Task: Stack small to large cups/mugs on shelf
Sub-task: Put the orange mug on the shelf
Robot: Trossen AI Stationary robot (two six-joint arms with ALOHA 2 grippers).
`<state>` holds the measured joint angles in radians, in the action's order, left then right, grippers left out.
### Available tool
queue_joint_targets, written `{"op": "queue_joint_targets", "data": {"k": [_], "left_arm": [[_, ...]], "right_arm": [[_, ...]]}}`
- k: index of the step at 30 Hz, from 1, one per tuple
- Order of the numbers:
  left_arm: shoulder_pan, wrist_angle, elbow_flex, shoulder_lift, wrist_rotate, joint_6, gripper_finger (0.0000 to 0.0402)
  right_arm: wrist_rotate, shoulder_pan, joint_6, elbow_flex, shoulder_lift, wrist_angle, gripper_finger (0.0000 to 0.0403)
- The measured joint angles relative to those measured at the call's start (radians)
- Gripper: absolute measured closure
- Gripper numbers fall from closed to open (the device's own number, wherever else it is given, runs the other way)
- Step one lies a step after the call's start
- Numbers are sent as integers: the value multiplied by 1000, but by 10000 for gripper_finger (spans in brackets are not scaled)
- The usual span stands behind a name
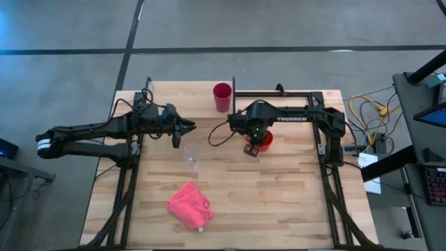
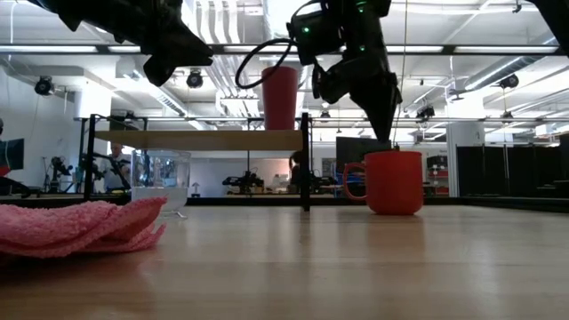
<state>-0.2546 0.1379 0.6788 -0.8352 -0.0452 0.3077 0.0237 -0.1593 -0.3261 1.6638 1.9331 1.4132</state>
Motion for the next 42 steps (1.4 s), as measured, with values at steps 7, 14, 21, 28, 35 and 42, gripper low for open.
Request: {"op": "queue_joint_targets", "data": {"k": [7, 14, 21, 28, 35, 42], "left_arm": [[0, 0, 0, 0, 0, 0, 327], [0, 0, 0, 0, 0, 0, 327], [0, 0, 0, 0, 0, 0, 327], [0, 0, 0, 0, 0, 0, 327], [0, 0, 0, 0, 0, 0, 327], [0, 0, 0, 0, 0, 0, 327]], "right_arm": [[-25, 0, -15, 0, 0, -31, 369], [-25, 2, -26, -26, 0, -37, 369], [-23, 2, -44, -67, 0, -41, 369], [-24, 2, -45, -67, 0, -50, 369], [-24, 2, -41, -67, 0, -54, 369], [-25, 2, -20, -69, 0, -72, 369]]}}
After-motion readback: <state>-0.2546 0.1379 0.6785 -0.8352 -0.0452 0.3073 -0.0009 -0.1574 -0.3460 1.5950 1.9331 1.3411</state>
